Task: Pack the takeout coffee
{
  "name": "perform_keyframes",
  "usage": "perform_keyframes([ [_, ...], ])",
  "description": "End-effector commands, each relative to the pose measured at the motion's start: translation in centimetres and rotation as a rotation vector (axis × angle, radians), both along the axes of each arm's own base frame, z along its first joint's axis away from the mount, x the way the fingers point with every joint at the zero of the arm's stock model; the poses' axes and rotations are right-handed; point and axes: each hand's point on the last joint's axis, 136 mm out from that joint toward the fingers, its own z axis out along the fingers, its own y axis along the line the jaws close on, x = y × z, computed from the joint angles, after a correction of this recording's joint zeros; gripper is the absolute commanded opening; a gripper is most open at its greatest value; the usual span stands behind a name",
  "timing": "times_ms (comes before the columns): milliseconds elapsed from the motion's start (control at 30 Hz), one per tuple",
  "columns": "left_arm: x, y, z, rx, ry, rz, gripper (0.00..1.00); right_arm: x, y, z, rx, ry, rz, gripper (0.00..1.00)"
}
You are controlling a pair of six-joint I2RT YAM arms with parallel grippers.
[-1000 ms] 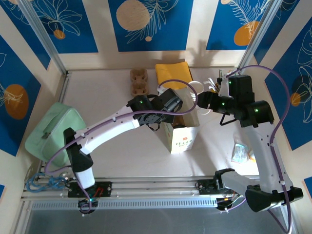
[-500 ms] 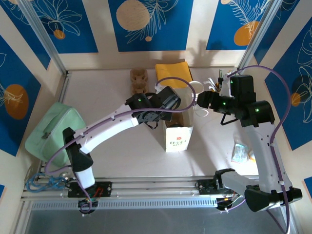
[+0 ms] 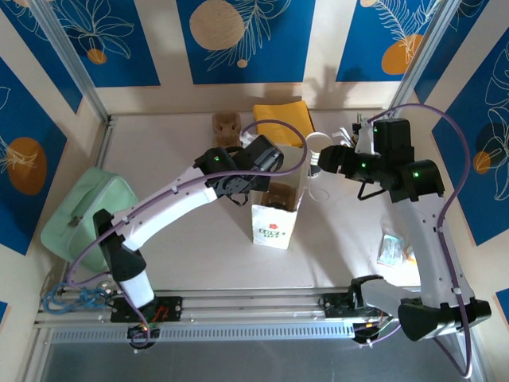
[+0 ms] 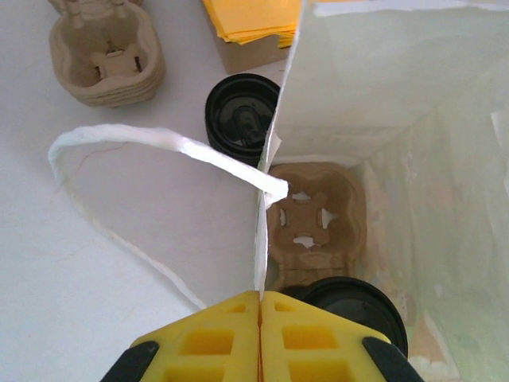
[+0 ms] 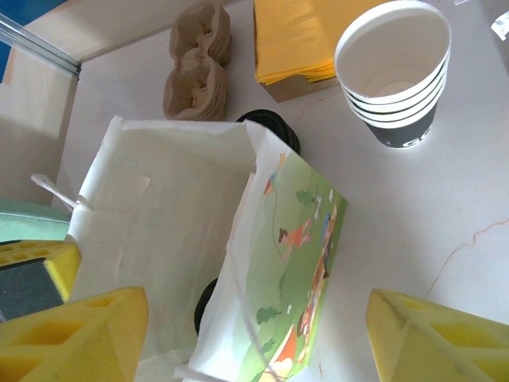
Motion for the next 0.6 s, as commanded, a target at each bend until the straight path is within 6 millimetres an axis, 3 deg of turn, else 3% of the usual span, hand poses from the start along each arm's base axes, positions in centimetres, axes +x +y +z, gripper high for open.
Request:
perform_keyframes([
  [0,0.1,2.7,1.4,0.02,-0.031,0.032,0.08,1.1,0.9,1.7,0.001,-0.058,0.026,0.72],
  [233,0.5,5.6,1.2,0.01,-0.02,0.078,0.07,3.6,2.6,2.1,-0.047,-0.086,0.042,0.72],
  [567,0.4,9.5,0.9,-0.012,-0.009,0.135,0.07,8.3,5.6,0.7,-0.212,-0.103,0.045,0.72],
])
